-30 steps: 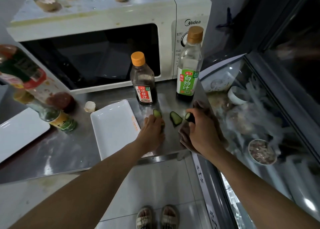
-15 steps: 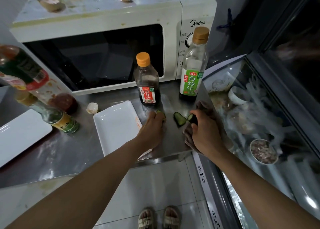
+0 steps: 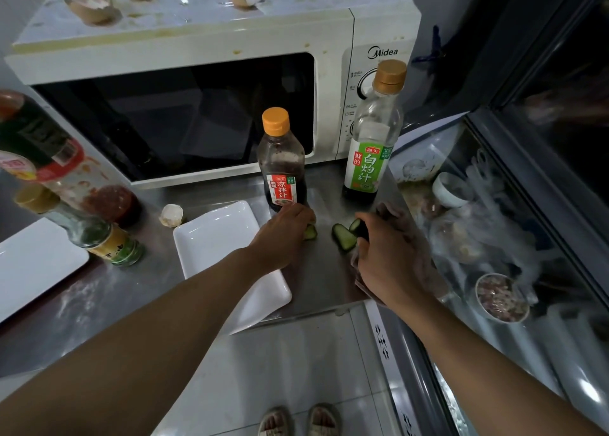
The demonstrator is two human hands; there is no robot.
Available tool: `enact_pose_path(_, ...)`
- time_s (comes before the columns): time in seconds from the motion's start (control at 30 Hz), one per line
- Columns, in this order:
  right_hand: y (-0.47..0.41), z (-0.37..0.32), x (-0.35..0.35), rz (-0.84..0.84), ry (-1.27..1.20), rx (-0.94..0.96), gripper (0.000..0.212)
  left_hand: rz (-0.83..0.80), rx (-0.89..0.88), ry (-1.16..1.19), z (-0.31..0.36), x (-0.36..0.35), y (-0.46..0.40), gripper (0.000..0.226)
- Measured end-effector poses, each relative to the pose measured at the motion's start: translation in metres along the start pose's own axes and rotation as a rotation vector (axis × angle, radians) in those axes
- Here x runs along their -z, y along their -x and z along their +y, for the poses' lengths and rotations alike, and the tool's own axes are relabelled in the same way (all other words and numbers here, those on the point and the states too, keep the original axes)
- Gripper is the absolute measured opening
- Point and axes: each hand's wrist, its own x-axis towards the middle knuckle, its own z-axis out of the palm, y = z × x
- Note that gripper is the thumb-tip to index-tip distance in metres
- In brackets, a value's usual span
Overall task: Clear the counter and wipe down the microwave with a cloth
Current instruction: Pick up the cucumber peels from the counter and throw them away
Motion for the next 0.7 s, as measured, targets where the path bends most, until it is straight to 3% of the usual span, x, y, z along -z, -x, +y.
enact_pose_path(0.27,-0.012,-0.002,-0.021,-0.014,0.127,0.005,0.032,-0.090,-0.072,-0.008,-0.013,-0.002,-0.002,0.043)
enact_pose_path(0.7,-0.019,0.004,-0.045,-0.068,0.324,0.016,0.041,-0.015,-0.052,-0.009,-0.017,-0.016,0.002,0.039)
